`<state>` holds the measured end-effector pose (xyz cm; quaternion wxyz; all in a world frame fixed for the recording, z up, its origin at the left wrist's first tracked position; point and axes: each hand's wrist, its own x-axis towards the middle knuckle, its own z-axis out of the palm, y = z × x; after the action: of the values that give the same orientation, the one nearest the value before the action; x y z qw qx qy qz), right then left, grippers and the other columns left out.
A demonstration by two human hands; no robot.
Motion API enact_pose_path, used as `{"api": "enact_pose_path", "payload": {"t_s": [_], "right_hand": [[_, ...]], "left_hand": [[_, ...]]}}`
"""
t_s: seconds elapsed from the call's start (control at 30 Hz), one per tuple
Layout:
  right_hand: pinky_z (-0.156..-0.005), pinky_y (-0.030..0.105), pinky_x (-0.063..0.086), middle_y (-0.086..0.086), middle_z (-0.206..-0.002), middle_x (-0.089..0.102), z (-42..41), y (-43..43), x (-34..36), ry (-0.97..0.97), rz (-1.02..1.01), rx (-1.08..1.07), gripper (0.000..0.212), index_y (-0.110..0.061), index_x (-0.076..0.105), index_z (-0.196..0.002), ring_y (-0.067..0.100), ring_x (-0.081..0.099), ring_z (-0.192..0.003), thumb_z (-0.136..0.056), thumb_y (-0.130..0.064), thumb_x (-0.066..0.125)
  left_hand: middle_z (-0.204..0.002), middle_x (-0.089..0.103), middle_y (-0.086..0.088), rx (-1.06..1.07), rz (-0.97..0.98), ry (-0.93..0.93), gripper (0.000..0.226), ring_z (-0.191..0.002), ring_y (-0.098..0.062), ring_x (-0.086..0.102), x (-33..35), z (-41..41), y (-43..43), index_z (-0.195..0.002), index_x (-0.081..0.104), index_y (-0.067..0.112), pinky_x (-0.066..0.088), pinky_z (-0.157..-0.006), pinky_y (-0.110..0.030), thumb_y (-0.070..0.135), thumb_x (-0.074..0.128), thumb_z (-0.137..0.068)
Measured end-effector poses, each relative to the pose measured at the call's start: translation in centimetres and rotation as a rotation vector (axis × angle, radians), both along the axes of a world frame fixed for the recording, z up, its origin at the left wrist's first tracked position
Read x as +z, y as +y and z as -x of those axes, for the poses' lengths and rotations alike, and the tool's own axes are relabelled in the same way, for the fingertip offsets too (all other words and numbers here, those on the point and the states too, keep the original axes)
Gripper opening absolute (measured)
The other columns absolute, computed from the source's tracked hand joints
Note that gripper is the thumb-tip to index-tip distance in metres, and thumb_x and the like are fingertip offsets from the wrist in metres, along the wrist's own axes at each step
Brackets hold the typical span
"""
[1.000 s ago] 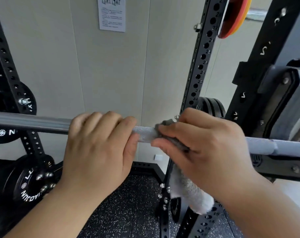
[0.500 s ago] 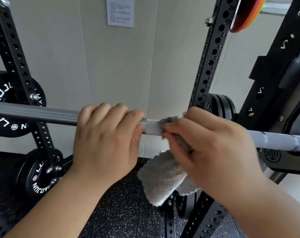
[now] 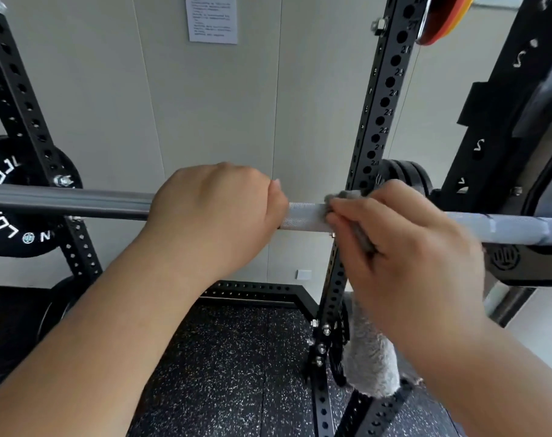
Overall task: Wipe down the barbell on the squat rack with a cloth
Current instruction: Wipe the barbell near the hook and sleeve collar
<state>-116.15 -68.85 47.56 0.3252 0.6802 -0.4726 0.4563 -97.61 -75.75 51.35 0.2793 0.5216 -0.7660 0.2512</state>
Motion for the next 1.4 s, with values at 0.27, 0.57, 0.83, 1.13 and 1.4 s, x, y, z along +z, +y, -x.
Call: {"api": "enact_pose_path", "payload": {"t_s": [0.27,0.57,0.83,1.13,1.4], "right_hand": [[-0.046,0.034,0.05,-0.006,-0.084,0.066,0.2,0.8,0.1,0.013,-0.028,0.006,0.024,-0.015,0.08,-0.1,0.018,0.063,-0.062,-0.105,-0.028,0.061],[-0.043,0.035,0.046,-0.003,-0.078,0.063,-0.5,0.7,-0.5,-0.005,-0.02,-0.042,0.024,-0.015,0.077,-0.093,0.023,0.059,-0.056,-0.105,-0.026,0.059],[-0.043,0.034,0.046,-0.004,-0.073,0.062,-1.0,0.0,0.0,-0.068,-0.069,-0.012,0.027,-0.015,0.076,-0.089,0.021,0.057,-0.054,-0.104,-0.028,0.059],[-0.045,0.034,0.049,-0.008,-0.077,0.064,-1.8,0.2,0.5,-0.036,-0.135,-0.007,0.018,-0.02,0.077,-0.093,0.018,0.059,-0.056,-0.101,-0.026,0.062],[-0.04,0.032,0.045,-0.006,-0.077,0.063,-2.2,0.5,-1.3,0.074,-0.114,0.025,0.015,-0.018,0.075,-0.088,0.019,0.054,-0.049,-0.1,-0.02,0.066]], "left_hand": [[-0.088,0.069,0.001,-0.153,0.36,0.155,0.036,-0.082,-0.031,0.062,-5.6,-1.5,0.1,-0.096,0.071,0.018,0.039,-0.086,-0.047,0.03,0.04,-0.11],[-0.055,0.047,-0.001,-0.16,0.459,0.103,0.044,-0.049,-0.031,0.046,-3.5,-1.4,-1.3,-0.063,0.051,0.021,0.025,-0.055,-0.031,0.028,0.038,-0.105],[-0.061,0.047,-0.001,-0.126,-0.053,0.055,0.054,-0.055,-0.017,0.04,0.1,-1.2,-0.4,-0.064,0.043,0.015,0.024,-0.055,-0.036,0.046,0.022,-0.103],[-0.051,0.028,0.007,-0.103,0.137,0.001,0.05,-0.05,-0.028,0.031,-1.2,-1.8,-0.7,-0.059,0.027,0.021,0.017,-0.051,-0.031,0.045,0.018,-0.103],[-0.08,0.062,0.001,-0.144,0.371,0.18,0.045,-0.078,-0.031,0.055,-5.6,-0.2,0.5,-0.087,0.064,0.02,0.035,-0.081,-0.044,0.038,0.032,-0.112]]}}
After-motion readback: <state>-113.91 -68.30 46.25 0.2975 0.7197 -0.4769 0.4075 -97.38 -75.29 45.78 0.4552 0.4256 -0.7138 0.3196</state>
